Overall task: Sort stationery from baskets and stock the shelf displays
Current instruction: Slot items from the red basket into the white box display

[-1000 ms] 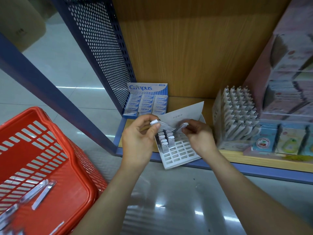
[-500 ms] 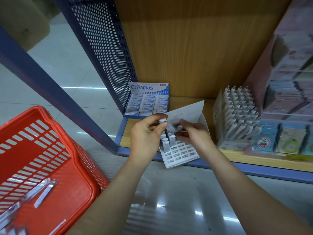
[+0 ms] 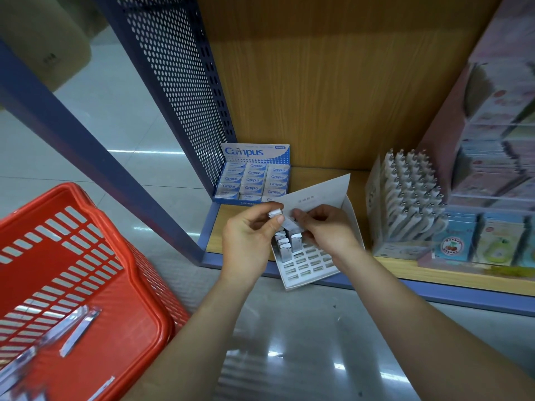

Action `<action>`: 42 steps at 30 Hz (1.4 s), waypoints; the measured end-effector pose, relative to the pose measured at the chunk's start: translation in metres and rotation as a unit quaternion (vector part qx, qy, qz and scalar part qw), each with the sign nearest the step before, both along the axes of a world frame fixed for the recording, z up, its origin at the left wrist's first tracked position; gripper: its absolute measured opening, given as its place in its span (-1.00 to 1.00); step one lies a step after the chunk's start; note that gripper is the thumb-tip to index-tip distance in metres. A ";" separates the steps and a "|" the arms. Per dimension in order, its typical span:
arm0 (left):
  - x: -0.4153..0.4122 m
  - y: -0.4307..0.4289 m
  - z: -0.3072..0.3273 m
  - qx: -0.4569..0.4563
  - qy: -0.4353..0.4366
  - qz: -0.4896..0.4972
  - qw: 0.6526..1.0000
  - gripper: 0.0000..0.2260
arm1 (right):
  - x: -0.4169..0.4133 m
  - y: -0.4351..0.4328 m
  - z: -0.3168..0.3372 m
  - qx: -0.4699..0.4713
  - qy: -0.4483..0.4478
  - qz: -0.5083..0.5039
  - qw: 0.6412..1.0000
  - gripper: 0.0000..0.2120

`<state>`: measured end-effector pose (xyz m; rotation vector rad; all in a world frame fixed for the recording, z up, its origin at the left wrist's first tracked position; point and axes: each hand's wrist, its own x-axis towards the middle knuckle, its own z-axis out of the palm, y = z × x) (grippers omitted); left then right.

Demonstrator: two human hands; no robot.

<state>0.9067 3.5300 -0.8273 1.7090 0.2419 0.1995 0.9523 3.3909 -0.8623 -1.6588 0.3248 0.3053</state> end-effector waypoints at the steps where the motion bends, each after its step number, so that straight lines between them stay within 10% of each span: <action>1: 0.000 0.000 0.000 0.006 -0.001 -0.002 1.000 -0.75 | 0.001 0.001 0.000 -0.019 -0.008 0.001 1.000 -0.80; 27: 0.007 0.004 0.012 0.092 -0.045 0.026 0.994 -0.81 | -0.002 -0.006 0.009 0.057 0.124 -0.027 0.990 -0.66; 32: 0.002 -0.004 0.020 0.076 -0.037 0.022 0.996 -0.86 | -0.021 -0.026 0.025 0.153 0.039 -0.046 0.986 -0.96; 42: -0.014 -0.028 0.013 0.140 -0.052 -0.057 0.987 -0.83 | -0.032 -0.033 0.052 0.111 -0.066 0.090 0.988 -0.81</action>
